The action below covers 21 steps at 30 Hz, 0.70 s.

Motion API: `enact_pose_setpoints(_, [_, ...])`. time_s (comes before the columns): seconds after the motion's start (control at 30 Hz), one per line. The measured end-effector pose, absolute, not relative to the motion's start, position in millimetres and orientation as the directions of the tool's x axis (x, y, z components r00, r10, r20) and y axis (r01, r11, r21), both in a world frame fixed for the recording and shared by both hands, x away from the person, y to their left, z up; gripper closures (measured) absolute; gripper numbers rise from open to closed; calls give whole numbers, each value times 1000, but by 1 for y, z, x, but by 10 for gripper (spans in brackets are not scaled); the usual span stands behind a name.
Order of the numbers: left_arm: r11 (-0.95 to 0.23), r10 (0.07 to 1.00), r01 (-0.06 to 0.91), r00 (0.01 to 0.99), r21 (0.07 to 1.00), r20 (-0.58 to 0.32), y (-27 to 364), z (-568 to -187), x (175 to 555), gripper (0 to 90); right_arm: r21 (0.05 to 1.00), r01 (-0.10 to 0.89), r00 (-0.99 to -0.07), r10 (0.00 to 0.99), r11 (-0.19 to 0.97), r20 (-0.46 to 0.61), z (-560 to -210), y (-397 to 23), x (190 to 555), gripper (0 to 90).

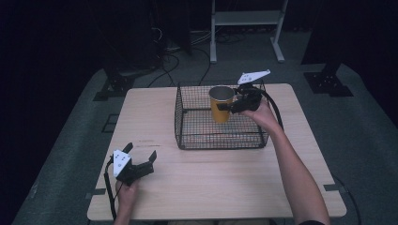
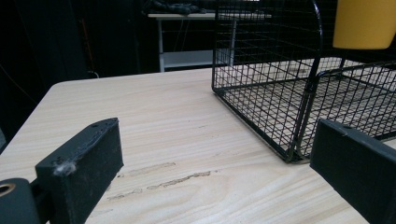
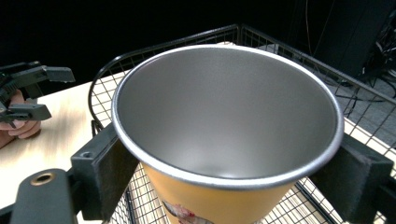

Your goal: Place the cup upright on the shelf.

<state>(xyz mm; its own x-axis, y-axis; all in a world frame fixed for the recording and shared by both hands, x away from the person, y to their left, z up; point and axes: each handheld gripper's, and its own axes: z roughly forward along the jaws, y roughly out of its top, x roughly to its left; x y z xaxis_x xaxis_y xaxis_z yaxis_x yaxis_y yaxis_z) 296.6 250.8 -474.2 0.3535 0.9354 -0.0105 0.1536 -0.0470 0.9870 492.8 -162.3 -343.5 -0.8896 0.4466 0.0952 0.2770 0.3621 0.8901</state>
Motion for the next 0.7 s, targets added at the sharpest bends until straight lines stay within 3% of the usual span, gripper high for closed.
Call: enact_pose_setpoints(0.7, [-45, 935, 155, 355, 987, -14, 251, -474, 296, 20, 834, 300, -903, 420, 463, 92, -374, -135, 514, 133])
